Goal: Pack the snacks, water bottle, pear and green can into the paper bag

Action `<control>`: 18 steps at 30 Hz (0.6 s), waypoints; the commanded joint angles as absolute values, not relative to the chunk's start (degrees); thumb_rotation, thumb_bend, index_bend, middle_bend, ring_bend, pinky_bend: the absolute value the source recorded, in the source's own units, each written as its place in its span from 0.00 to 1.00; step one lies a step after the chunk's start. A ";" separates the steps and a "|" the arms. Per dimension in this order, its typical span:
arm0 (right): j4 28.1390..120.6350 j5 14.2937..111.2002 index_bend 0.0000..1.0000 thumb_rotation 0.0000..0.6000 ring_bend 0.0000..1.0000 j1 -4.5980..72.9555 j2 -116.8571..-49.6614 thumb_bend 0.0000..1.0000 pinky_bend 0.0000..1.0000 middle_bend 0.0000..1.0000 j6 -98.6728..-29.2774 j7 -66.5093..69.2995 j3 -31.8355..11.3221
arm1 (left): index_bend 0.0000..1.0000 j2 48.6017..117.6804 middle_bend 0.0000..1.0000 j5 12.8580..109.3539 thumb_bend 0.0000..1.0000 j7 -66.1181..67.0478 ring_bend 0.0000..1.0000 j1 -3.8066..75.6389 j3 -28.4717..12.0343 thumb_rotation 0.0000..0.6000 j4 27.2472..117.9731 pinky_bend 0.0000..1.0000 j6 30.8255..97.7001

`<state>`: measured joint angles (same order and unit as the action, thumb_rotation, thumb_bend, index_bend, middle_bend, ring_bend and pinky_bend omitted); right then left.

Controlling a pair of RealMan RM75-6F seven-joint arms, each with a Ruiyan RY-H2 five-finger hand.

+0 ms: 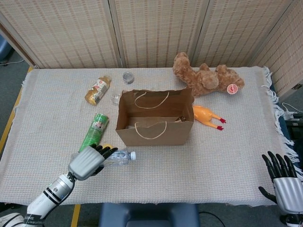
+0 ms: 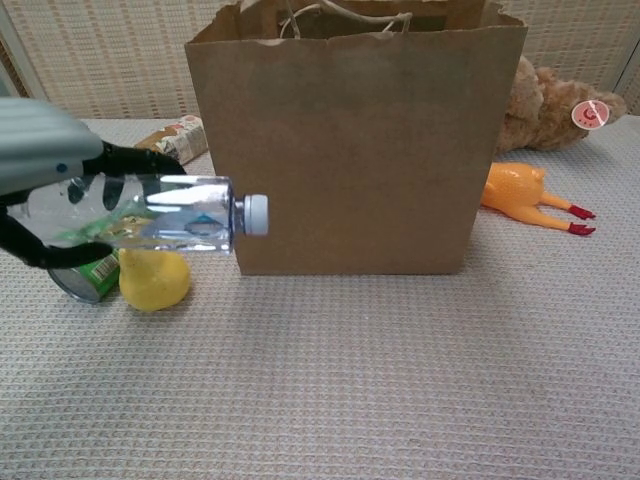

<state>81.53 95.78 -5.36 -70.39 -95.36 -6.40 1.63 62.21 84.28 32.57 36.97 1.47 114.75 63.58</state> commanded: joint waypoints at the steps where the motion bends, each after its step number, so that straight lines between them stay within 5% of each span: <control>1: 81.47 95.74 0.03 1.00 0.00 -5.41 -70.48 0.00 0.00 0.00 -95.41 -6.59 1.60 | 0.66 58.55 0.67 83.05 0.65 28.81 0.62 38.05 -2.86 1.00 115.71 0.71 64.91; 10: 81.36 95.50 0.03 1.00 0.00 -5.50 -70.50 0.00 0.00 0.00 -95.41 -6.18 1.55 | 0.66 51.63 0.67 74.30 0.65 23.58 0.62 41.52 -12.10 1.00 111.99 0.71 63.53; 18: 81.63 95.30 0.03 1.00 0.00 -5.48 -70.49 0.00 0.00 0.00 -95.25 -6.63 1.46 | 0.66 53.52 0.67 64.28 0.65 22.13 0.62 45.31 -19.09 1.00 109.88 0.71 63.82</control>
